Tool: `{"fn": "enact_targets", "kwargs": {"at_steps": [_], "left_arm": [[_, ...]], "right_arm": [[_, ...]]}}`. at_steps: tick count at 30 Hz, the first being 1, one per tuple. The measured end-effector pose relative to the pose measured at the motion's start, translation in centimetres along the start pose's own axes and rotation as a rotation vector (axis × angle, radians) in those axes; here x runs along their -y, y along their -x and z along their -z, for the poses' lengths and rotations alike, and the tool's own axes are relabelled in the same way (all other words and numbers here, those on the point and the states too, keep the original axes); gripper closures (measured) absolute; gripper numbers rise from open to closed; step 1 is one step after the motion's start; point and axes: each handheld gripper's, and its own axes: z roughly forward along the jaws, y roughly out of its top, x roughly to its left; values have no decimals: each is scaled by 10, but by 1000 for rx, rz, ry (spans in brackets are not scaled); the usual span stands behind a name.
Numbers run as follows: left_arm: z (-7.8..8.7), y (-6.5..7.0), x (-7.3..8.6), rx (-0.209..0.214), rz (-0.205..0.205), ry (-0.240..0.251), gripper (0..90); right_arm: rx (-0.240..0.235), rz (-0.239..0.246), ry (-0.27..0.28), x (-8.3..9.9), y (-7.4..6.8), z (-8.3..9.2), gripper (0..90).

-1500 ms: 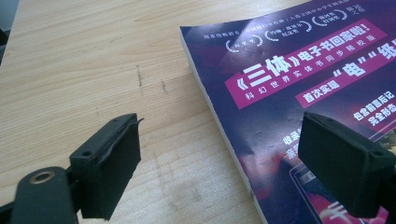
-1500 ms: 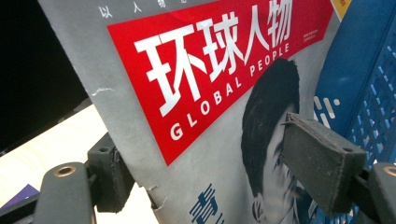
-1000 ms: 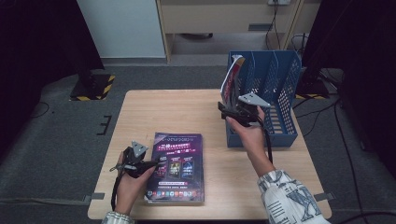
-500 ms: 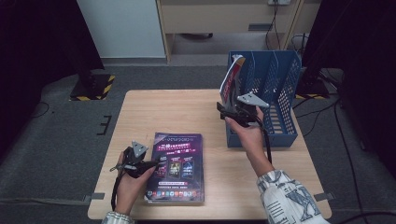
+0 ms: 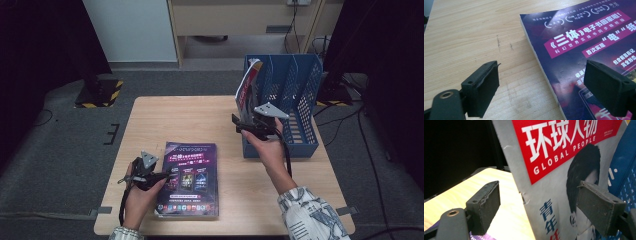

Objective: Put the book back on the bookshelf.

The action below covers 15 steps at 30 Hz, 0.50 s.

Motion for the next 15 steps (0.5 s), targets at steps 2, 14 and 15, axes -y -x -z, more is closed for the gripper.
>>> {"fn": "enact_targets", "kwargs": {"at_steps": [2, 14, 15], "left_arm": [[0, 0, 0, 0, 0, 0, 126], [0, -1, 0, -4, 1, 1, 126], [0, -1, 0, -5, 0, 1, 126]], "right_arm": [[-6, -1, 1, 2, 0, 3, 189], [-66, 2, -19, 27, -4, 32, 185], [-73, 6, -25, 29, -4, 34, 180]]}}
